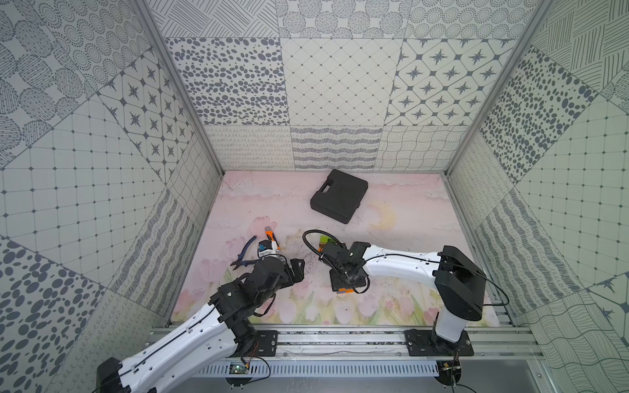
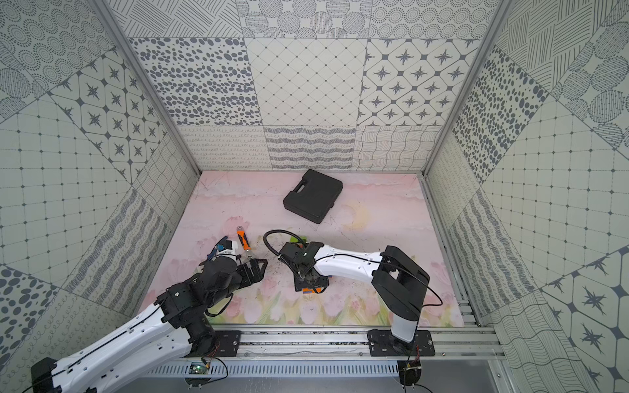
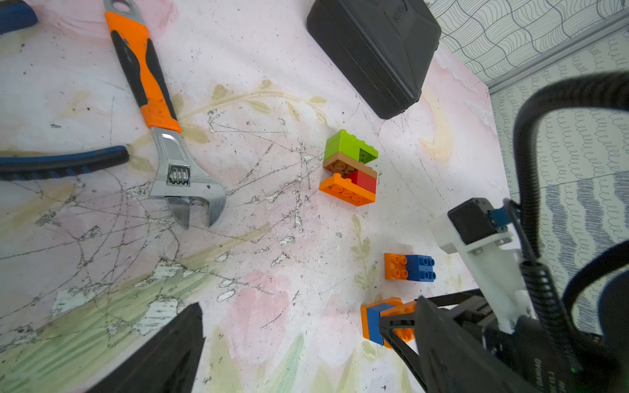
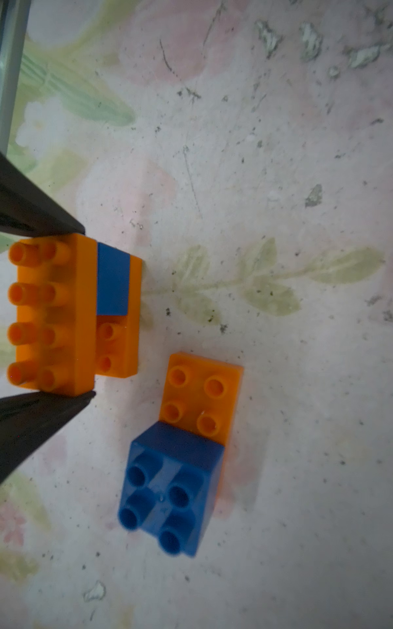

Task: Assemble the number 5 with lego
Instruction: Assemble the lego brick with the lego brick.

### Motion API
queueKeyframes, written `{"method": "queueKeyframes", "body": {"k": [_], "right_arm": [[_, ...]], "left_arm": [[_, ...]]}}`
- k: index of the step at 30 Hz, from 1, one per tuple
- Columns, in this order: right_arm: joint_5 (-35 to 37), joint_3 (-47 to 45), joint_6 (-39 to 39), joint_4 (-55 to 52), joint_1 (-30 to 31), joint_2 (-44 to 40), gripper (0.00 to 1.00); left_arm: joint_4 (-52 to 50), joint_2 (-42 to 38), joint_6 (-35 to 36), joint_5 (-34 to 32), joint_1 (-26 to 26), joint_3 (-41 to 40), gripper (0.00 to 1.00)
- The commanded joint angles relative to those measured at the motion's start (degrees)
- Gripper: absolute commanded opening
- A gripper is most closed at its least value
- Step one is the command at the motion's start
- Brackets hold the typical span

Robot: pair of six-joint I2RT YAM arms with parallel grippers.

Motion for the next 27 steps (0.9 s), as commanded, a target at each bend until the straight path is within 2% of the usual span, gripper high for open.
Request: {"method": "queueKeyframes", "body": {"k": [1, 17, 27], "right_arm": [[1.94, -0.79, 1.1, -2.84, 0.37, 3.59, 0.58], [0.62, -3.74, 2.6, -0.83, 1.25, 11.13, 0.57], [1.24, -2.76, 2.19, -0.36, 1.28, 11.89, 0.58]], "left_arm": [[-0.55, -0.19, -0.68, -1.26, 0.13, -0.14, 1.0], [-0.47, -0.05, -1.31, -1.11, 0.14, -0.54, 1.0], [-0.19, 0.97, -0.75, -1.01, 0.09, 0.07, 1.0]]}}
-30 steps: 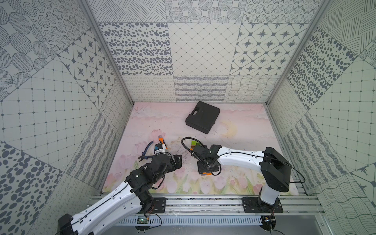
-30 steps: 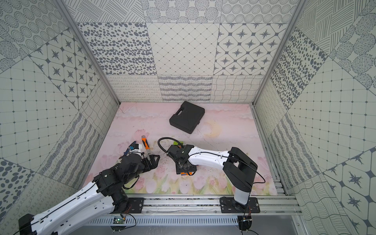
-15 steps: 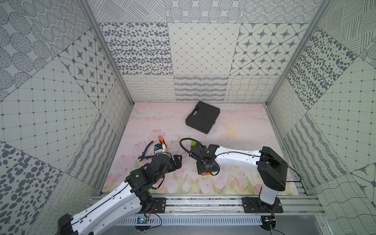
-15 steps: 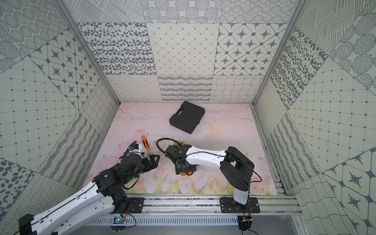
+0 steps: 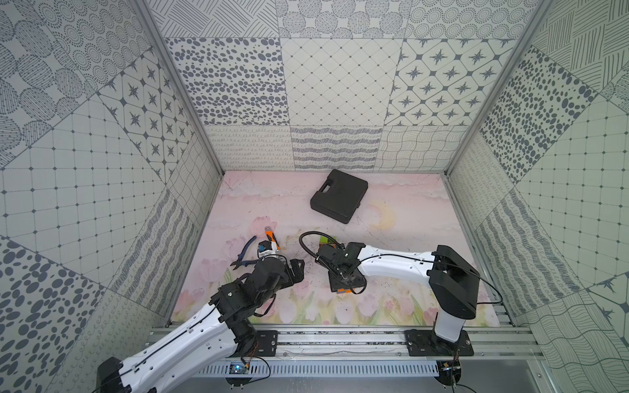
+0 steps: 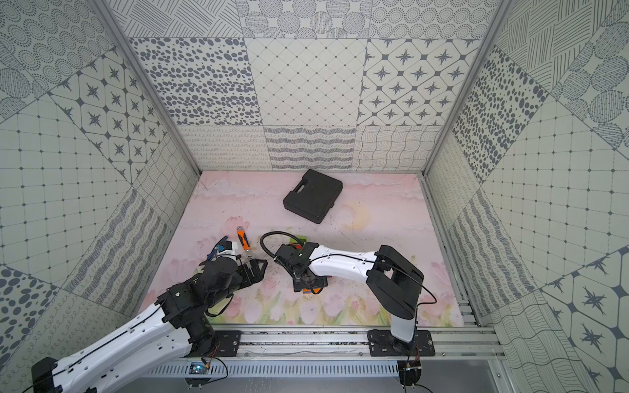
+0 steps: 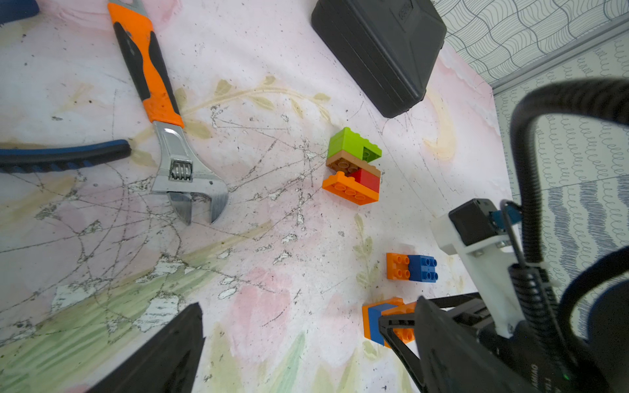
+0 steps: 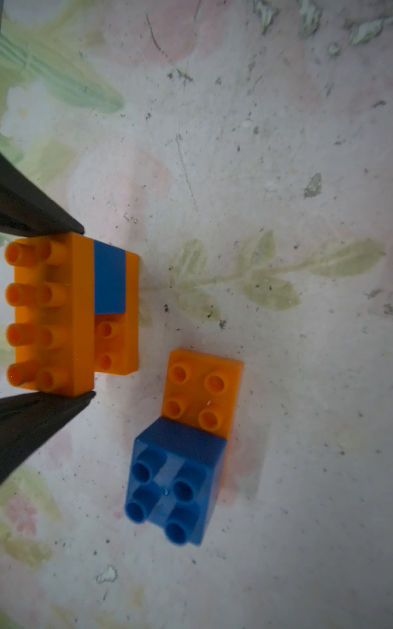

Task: Assemble the number 5 with lego
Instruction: Assemble the lego brick with the lego brick.

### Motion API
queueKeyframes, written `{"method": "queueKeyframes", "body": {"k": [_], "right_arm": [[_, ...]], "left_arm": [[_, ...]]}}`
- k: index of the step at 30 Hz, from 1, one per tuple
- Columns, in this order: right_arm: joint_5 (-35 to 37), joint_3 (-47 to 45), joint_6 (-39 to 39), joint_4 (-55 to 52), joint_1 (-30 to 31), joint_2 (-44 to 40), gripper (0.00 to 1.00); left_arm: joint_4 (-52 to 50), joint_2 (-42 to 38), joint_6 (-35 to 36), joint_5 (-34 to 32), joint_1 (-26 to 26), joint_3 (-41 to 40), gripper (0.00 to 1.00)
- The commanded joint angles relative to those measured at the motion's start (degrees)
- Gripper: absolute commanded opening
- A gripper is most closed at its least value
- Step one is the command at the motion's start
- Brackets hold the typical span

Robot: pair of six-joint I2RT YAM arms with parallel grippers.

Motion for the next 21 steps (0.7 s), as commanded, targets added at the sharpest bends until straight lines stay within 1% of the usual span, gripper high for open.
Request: {"method": "queueKeyframes", "body": {"k": [1, 5, 16, 21], "right_arm": [[-0.6, -4.89, 0.73, 2.65, 0.29, 8.8, 0.58], [-1.27, -5.61, 0.77, 3.19, 0.37, 9.55, 0.58], [-0.32, -5.1, 0.97, 2.26, 0.35, 10.52, 0.58], [-0.3, -5.92, 1.19, 2.49, 0.54, 10.83, 0.58]], "left_arm": [[-0.12, 0.71, 0.16, -1.1, 0.1, 0.47, 1.0], [-0.35, 0.81, 0.11, -0.85, 0.14, 0.51, 1.0], [-0.53, 0.72, -0.03, -1.27, 0.14, 0.72, 1.0], [-2.69, 0.3, -0.41, -2.93, 0.14, 1.25, 1.0]]}}
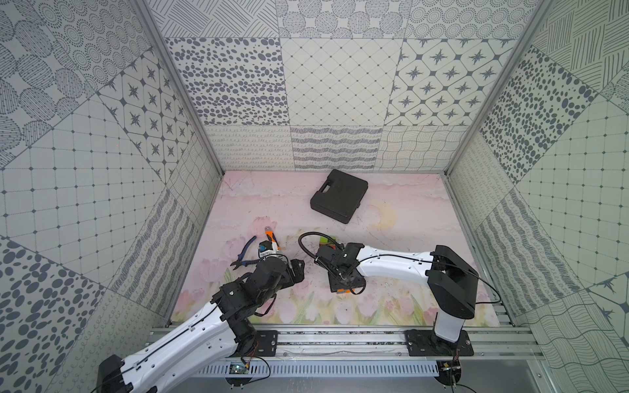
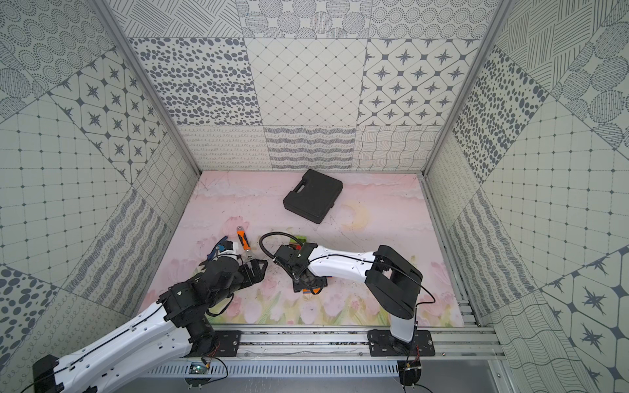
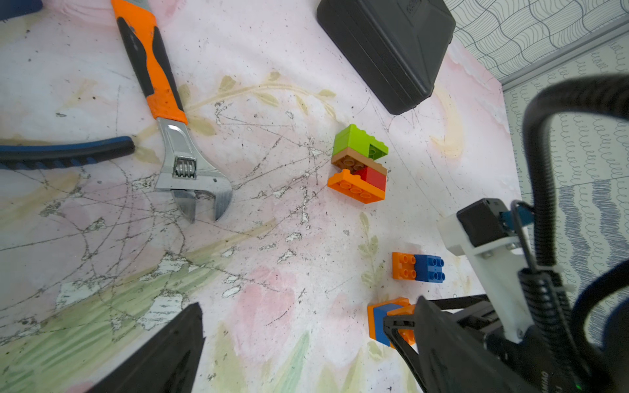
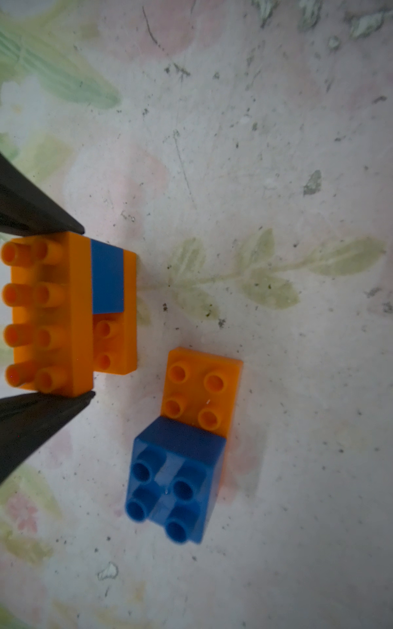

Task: Assemble the number 5 with lego
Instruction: Assemble the lego brick with the lego brick.

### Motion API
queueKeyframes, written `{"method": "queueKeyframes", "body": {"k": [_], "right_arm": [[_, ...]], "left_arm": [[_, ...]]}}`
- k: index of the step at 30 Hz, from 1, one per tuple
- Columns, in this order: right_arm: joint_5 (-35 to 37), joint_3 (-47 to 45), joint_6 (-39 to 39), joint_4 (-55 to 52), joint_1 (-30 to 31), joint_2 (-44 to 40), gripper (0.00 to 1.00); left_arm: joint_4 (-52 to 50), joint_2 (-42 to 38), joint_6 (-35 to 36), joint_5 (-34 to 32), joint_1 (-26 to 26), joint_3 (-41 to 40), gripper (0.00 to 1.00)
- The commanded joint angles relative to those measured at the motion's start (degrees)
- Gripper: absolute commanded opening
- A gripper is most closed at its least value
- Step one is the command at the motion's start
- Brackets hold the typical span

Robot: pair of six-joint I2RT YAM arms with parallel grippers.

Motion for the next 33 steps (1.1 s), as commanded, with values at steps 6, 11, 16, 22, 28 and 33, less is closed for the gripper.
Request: {"method": "queueKeyframes", "body": {"k": [6, 11, 16, 22, 28, 33], "right_arm": [[-0.68, -5.11, 0.82, 2.22, 0.37, 10.53, 0.58], [-0.45, -3.82, 0.3, 0.92, 0.4, 9.51, 0.58], [0.33, -2.4, 0.13, -0.01, 0.44, 5.96, 0.58], [1.58, -0.89, 0.28, -1.46, 0.28, 2.58, 0.61], [1.39, 0.29, 0.25, -1.6, 0.2, 0.29, 0.7], [3.09, -0.01, 0.08, -0.96, -0.37, -5.03, 0.83]], "left_arm": [[-2.43, -0.65, 0.07, -2.55, 0.09, 1.04, 1.0], [-2.83, -0.83, 0.22, -2.73, 0.09, 1.33, 1.0], [-3.25, -1.25, 0.33, -3.19, 0.18, 1.6, 1.0], [-2.62, -0.72, 0.73, -2.99, 0.14, 1.79, 1.0], [-2.17, -0.11, 0.93, -2.31, 0.13, 2.04, 1.0], [-1.67, 0.08, 1.31, -1.67, 0.18, 2.11, 1.0]]}}
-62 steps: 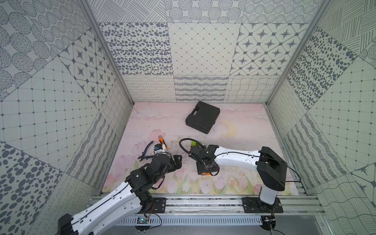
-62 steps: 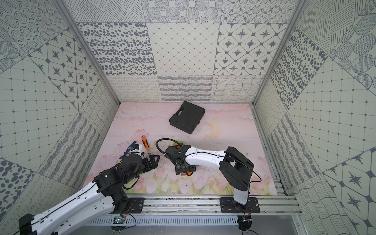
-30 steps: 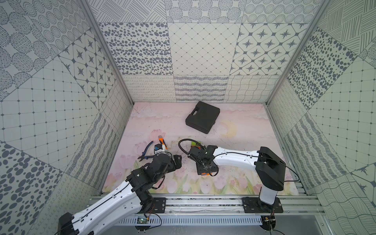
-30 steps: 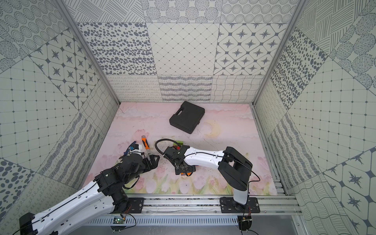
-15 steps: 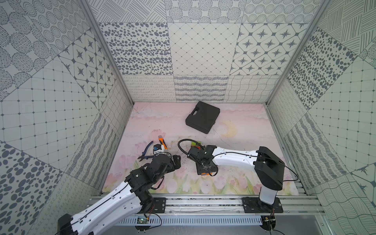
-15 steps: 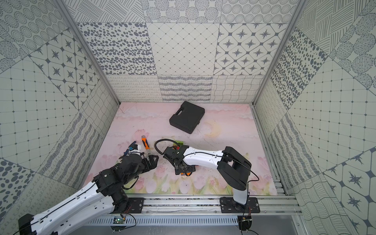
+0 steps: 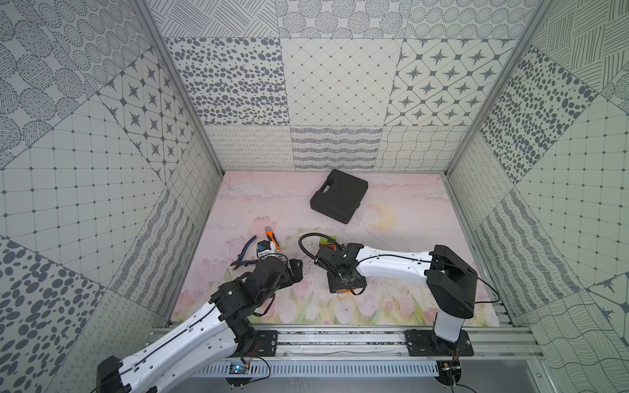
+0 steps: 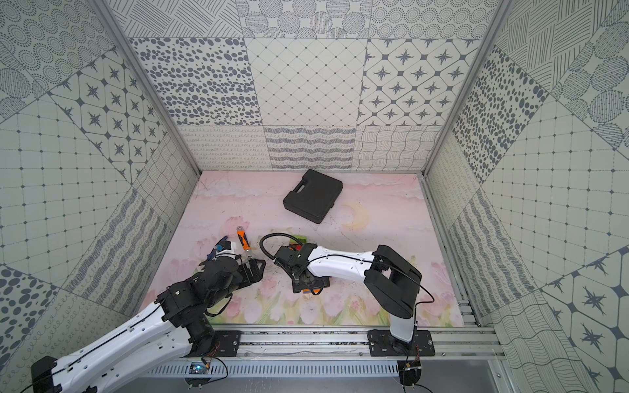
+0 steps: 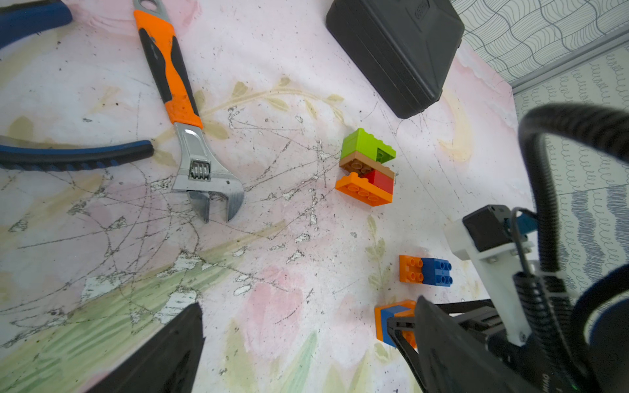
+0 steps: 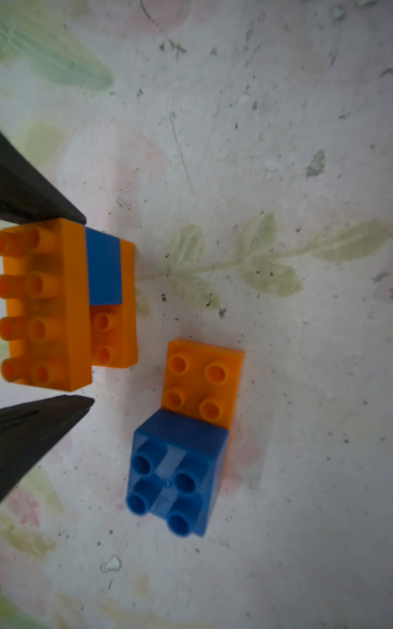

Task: Assemble the number 5 with lego
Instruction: Assemble the lego brick with the lego brick.

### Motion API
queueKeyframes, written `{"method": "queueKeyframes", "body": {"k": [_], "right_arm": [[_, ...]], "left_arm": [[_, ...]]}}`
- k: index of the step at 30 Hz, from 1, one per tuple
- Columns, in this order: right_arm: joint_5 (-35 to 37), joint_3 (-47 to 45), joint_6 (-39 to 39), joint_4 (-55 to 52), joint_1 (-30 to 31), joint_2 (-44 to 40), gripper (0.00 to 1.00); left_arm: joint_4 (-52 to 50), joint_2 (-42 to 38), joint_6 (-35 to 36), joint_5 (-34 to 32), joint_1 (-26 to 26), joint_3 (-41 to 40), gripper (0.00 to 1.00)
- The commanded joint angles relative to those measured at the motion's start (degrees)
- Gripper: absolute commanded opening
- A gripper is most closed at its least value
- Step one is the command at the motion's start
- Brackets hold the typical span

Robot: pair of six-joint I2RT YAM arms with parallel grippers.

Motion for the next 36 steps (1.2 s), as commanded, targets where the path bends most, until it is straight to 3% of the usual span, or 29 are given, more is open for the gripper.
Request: {"method": "queueKeyframes", "body": {"k": [1, 7, 15, 19, 28, 36], "right_arm": [[1.39, -0.46, -0.23, 0.15, -0.37, -3.78, 0.84], [-1.18, -4.28, 0.26, 5.18, -1.17, -4.34, 0.9], [-3.03, -5.54, 0.66, 8.69, -2.21, -1.12, 0.89], [-3.7, -6.0, 0.73, 9.75, -2.43, -0.36, 0.86], [-3.45, -5.74, 1.74, 8.67, -2.52, 1.4, 0.82], [-4.09, -6.2, 2.11, 8.55, -2.42, 2.92, 0.73]], "left_arm": [[0.81, 0.35, 1.41, -0.57, 0.09, 0.94, 1.0], [2.87, 1.7, 1.7, 1.09, 0.12, 0.29, 1.0], [7.62, 9.8, 5.81, 9.31, 0.14, 2.03, 1.0], [7.79, 11.74, 3.88, 9.17, 0.14, 1.8, 1.0], [7.05, 8.1, 3.41, 7.15, 0.11, 0.58, 1.0], [6.71, 7.32, 3.35, 6.29, 0.09, 0.52, 1.0]]}}
